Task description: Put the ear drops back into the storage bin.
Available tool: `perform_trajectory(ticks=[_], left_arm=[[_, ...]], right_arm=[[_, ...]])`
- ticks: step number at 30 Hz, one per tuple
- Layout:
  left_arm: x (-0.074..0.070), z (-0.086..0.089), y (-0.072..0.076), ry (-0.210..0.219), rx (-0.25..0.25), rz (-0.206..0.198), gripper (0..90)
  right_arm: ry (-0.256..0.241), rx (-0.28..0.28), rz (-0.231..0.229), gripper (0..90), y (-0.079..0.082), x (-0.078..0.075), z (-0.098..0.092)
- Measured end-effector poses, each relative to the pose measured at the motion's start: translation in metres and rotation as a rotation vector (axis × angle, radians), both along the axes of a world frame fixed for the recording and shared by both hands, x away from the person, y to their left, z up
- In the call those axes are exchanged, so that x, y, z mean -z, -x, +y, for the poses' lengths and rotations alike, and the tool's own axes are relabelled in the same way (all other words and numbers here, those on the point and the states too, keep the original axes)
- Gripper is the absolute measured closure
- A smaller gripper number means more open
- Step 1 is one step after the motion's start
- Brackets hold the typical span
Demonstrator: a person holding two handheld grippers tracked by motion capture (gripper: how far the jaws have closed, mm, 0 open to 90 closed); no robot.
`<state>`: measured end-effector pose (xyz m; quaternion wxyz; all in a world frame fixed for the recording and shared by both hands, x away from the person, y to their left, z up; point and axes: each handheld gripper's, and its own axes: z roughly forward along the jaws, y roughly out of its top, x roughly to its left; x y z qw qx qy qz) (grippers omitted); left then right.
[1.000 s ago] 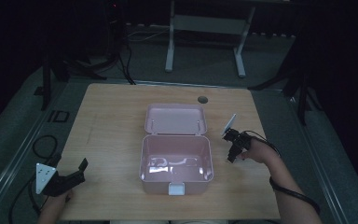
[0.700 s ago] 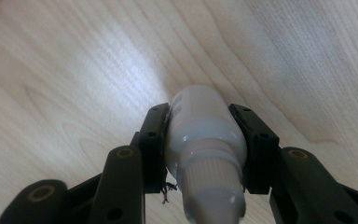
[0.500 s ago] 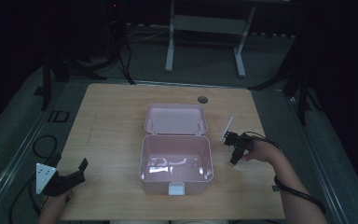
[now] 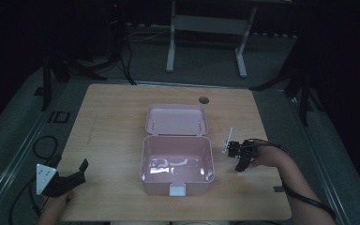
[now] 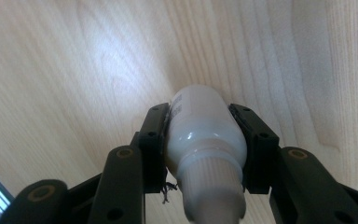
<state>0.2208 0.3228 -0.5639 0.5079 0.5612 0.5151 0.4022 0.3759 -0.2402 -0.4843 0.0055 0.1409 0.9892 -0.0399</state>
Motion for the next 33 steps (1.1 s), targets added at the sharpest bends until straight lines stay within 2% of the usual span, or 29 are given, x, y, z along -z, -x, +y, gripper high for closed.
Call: perform_trajectory(ticks=[1,2,4,5,8,10,14,15,18,21,26,28,33], left_arm=[[0.000,0.000,0.000,0.000,0.000,0.000,0.4],[0.000,0.000,0.000,0.000,0.000,0.001,0.4],[0.000,0.000,0.000,0.001,0.000,0.001,0.4],[0.000,0.000,0.000,0.001,-0.001,0.001,0.4],[0.000,0.000,0.000,0.000,-0.001,0.002,0.4],[0.000,0.000,0.000,0.000,-0.002,0.002,0.4],[0.000,0.000,0.000,0.000,-0.002,0.003,0.4],[0.000,0.000,0.000,0.000,-0.002,0.002,0.4],[0.000,0.000,0.000,-0.001,-0.001,0.002,0.4],[0.000,0.000,0.000,0.001,-0.002,0.003,0.4],[0.000,0.000,0.000,-0.001,-0.001,0.002,0.4],[0.000,0.000,0.000,0.002,-0.001,0.003,0.4],[0.000,0.000,0.000,0.001,-0.002,0.003,0.4]], right_arm=[[0.000,0.000,0.000,59.5,0.000,0.000,0.000],[0.005,-0.044,0.005,59.5,0.004,0.000,-0.001],[0.008,-0.093,0.011,59.4,0.009,-0.001,-0.002],[0.010,-0.127,0.000,59.5,0.012,-0.001,-0.003],[0.010,-0.178,-0.003,59.4,0.018,-0.002,-0.002],[0.015,-0.186,0.006,59.4,0.021,-0.002,-0.002],[0.043,-0.214,-0.007,59.4,0.025,-0.002,0.001],[0.053,-0.237,-0.023,59.4,0.027,-0.003,0.002],[0.056,-0.264,-0.038,59.4,0.031,-0.005,0.006],[0.051,-0.291,-0.029,59.4,0.034,-0.007,0.009],[0.042,-0.294,-0.031,59.5,0.035,-0.010,0.010],[0.028,-0.291,-0.014,59.5,0.035,-0.013,0.011],[0.036,-0.300,-0.005,59.5,0.038,-0.020,0.011]])
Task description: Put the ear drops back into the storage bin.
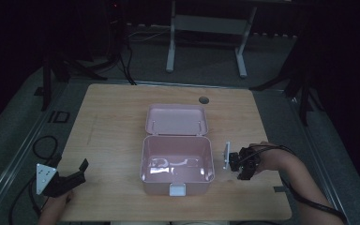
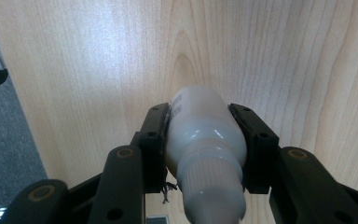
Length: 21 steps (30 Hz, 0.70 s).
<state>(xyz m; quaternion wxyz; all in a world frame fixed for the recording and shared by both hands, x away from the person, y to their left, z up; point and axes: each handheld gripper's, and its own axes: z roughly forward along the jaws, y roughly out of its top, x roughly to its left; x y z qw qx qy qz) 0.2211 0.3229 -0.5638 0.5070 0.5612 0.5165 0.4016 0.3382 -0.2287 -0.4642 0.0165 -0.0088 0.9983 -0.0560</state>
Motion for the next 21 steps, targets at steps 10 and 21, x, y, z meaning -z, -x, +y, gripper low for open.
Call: perform_trajectory(ticks=[10,21], left_arm=[[0.000,0.000,0.000,0.000,0.000,-0.001,0.4],[0.000,0.000,0.000,-0.001,0.002,-0.002,0.4]], right_arm=[[-0.018,0.023,0.001,59.6,0.003,-0.022,0.003],[-0.011,0.031,-0.026,59.6,0.005,-0.045,0.006]])
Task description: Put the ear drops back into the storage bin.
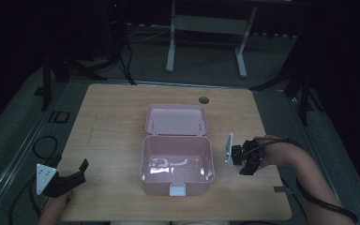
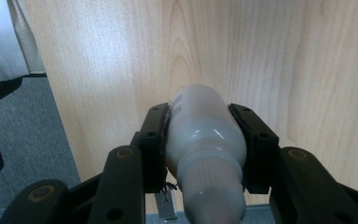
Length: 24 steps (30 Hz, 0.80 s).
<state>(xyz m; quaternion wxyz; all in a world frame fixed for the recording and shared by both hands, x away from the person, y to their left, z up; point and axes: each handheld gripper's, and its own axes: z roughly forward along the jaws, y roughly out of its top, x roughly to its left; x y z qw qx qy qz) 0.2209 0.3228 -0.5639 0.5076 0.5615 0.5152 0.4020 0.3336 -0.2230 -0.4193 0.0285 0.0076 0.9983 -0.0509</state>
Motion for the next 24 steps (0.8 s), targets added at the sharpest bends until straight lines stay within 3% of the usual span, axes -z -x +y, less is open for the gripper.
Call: perform_trajectory(ticks=[14,15,24], left_arm=[[0.000,0.000,0.000,-0.001,-0.001,0.000,0.4],[0.000,0.000,0.000,-0.001,-0.001,0.000,0.4],[0.000,0.000,0.000,0.001,-0.001,-0.001,0.4]], right_arm=[[-0.004,-0.006,-0.015,59.6,0.003,-0.024,0.009],[-0.010,-0.004,-0.022,59.6,0.003,-0.031,0.013],[-0.013,0.008,-0.035,59.5,0.004,-0.047,0.029]])
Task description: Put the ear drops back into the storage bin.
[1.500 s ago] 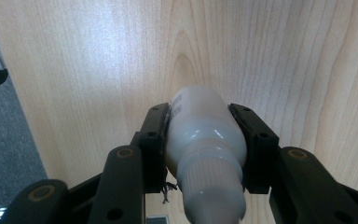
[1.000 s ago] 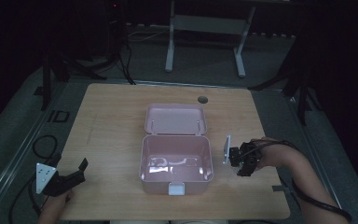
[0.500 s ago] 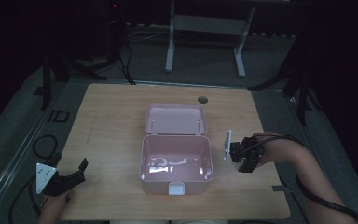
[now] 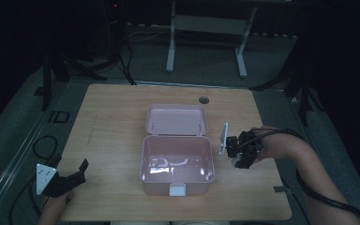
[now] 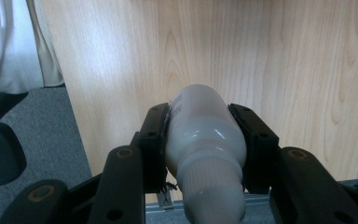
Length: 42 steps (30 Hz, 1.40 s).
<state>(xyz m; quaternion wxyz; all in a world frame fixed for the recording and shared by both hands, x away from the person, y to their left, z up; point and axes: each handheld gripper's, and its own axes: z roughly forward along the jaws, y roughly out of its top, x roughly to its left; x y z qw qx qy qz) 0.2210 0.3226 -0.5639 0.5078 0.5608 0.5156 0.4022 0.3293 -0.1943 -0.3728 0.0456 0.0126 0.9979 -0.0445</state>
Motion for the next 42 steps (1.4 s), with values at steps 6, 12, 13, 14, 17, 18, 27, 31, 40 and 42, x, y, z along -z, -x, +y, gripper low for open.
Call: perform_trajectory(ticks=[6,12,13,14,17,18,27,31,40,42], left_arm=[[0.000,0.000,0.000,0.000,-0.001,0.002,0.4],[0.000,0.000,0.000,0.000,0.001,0.001,0.4],[0.000,0.000,0.000,-0.001,0.001,0.001,0.4],[0.000,0.000,0.000,0.000,0.001,0.002,0.4],[0.000,0.000,0.000,0.001,0.000,0.002,0.4],[0.000,0.000,0.000,0.001,0.001,0.002,0.4],[0.000,0.001,0.000,0.004,0.003,0.000,0.4],[0.000,0.001,0.000,0.004,0.003,0.000,0.4],[0.000,0.001,0.000,0.005,0.005,0.000,0.4],[0.000,0.001,0.000,0.006,0.005,0.000,0.4]], right_arm=[[-0.002,-0.022,-0.004,59.6,0.001,-0.006,0.010],[-0.012,-0.054,-0.001,59.6,0.003,-0.014,0.023],[-0.010,-0.060,0.000,59.6,0.003,-0.015,0.025],[-0.008,-0.062,-0.001,59.6,0.003,-0.016,0.028],[-0.003,-0.074,-0.001,59.6,0.003,-0.019,0.037],[-0.006,-0.080,-0.001,59.6,0.002,-0.020,0.039],[-0.005,-0.119,0.005,59.6,0.003,-0.023,0.061],[-0.011,-0.141,0.008,59.6,0.003,-0.022,0.069],[-0.025,-0.176,0.021,59.6,0.003,-0.019,0.089],[-0.028,-0.178,0.026,59.6,0.003,-0.017,0.092]])
